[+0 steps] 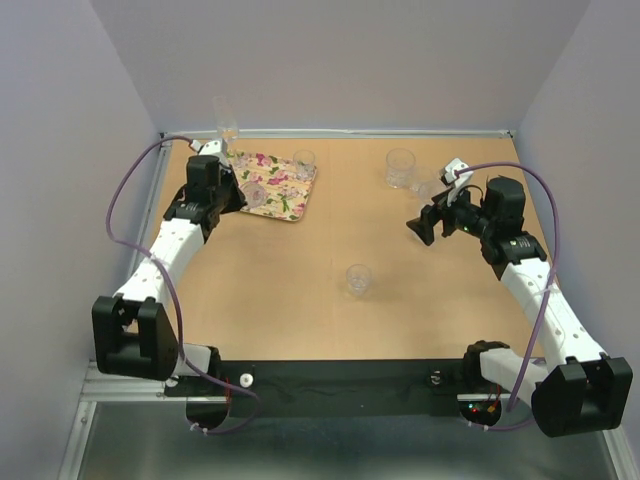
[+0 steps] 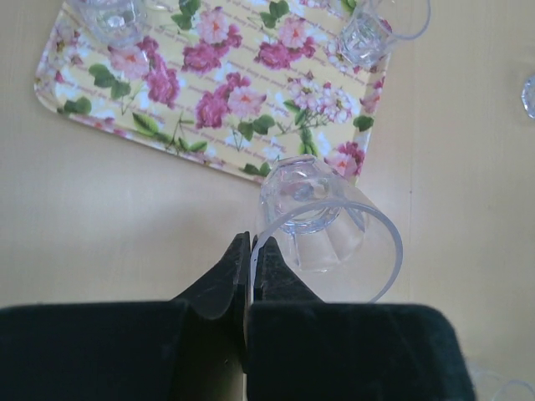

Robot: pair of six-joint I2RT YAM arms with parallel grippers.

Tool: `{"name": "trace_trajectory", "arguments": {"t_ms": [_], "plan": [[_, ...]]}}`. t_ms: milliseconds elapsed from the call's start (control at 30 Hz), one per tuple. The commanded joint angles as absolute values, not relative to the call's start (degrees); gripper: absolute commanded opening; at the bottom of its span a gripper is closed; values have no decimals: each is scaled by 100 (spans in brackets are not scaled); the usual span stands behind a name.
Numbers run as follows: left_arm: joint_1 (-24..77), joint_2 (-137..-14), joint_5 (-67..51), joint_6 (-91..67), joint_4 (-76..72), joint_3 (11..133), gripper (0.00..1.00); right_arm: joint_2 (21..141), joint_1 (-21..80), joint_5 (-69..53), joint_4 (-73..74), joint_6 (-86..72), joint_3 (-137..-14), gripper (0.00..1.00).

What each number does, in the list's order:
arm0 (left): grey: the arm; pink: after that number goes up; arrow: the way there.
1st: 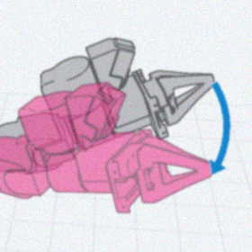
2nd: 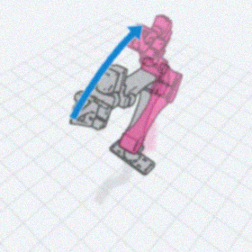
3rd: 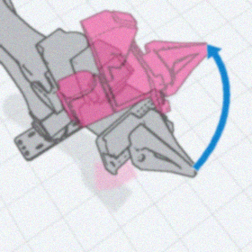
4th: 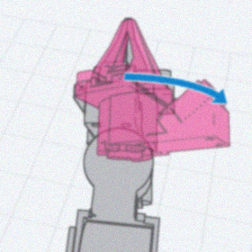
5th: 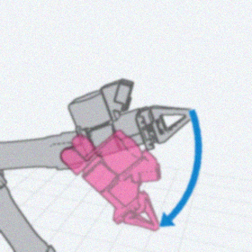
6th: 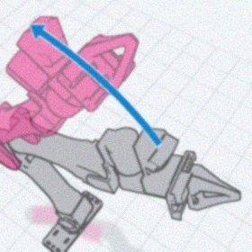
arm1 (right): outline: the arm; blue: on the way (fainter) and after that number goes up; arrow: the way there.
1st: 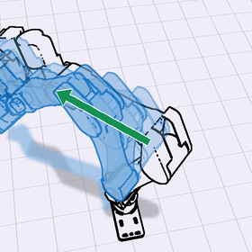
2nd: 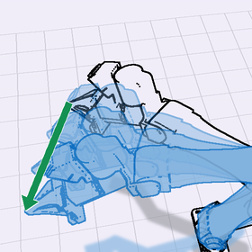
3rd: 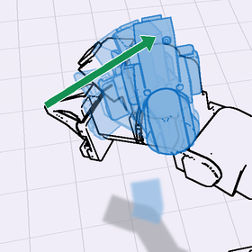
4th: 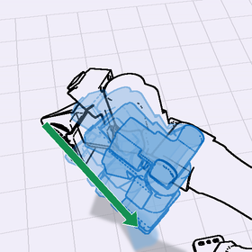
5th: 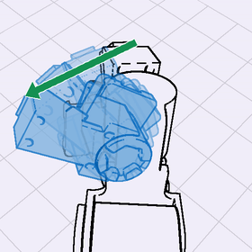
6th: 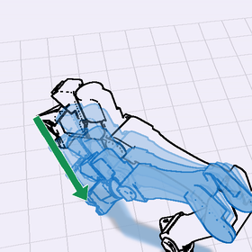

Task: Place the glasses into the tray
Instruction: Place the glass into the tray

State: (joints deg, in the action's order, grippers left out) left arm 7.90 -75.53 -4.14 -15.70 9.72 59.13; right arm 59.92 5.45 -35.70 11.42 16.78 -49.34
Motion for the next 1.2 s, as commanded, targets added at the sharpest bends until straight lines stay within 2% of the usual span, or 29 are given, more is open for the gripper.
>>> {"name": "trace_trajectory", "arguments": {"t_ms": [0,333,500,733,1167], "plan": [[844,-8013,-62,-1432,580,6607,0,5871,483,-3516,817,1723,-4860,100],[844,-9447,254,-3584,474,7645,0,5924,483,-3498,826,1740,-4869,100],[870,-10526,676,-5157,1809,8935,0,5950,475,-3472,826,1740,-4869,100],[870,-11399,860,-5967,2609,9965,0,5959,483,-3489,817,1749,-4878,100],[870,-12199,1195,-6714,3111,10863,0,5959,483,-3410,826,1758,-4887,100]]}}
